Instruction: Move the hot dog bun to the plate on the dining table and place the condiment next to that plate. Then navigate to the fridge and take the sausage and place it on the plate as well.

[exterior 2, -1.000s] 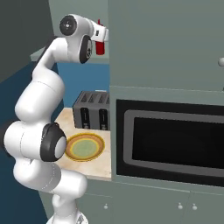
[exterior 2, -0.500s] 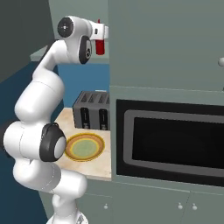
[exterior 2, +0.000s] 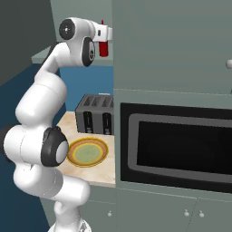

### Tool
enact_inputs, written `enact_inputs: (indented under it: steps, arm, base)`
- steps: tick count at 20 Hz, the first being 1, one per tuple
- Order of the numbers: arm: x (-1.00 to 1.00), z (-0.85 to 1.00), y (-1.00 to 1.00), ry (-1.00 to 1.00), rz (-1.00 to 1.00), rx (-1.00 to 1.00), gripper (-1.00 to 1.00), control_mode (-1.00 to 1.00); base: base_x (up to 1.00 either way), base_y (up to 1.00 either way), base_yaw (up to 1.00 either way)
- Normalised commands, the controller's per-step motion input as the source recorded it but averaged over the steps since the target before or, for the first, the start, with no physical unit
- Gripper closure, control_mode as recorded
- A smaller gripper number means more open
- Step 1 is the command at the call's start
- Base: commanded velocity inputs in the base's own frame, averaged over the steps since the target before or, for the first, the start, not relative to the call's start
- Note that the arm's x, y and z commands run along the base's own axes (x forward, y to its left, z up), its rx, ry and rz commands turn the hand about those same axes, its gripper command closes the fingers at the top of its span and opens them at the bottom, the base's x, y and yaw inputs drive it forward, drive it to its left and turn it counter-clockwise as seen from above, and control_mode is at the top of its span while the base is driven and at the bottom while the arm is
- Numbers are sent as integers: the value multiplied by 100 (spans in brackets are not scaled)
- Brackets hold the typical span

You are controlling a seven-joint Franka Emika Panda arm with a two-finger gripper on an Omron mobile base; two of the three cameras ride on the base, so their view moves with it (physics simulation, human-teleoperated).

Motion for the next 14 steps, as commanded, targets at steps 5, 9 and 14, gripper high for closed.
enact_inputs:
  steps: [5,9,14]
  arm:
    - [39,-12,0,0,1,0,-100,-100]
    - [40,-18,0,0,1,0,-100,-100]
    - [34,-42,0,0,3,-3,-100,-100]
  base:
    - [0,0,0]
    - [0,0,0]
    - [0,0,0]
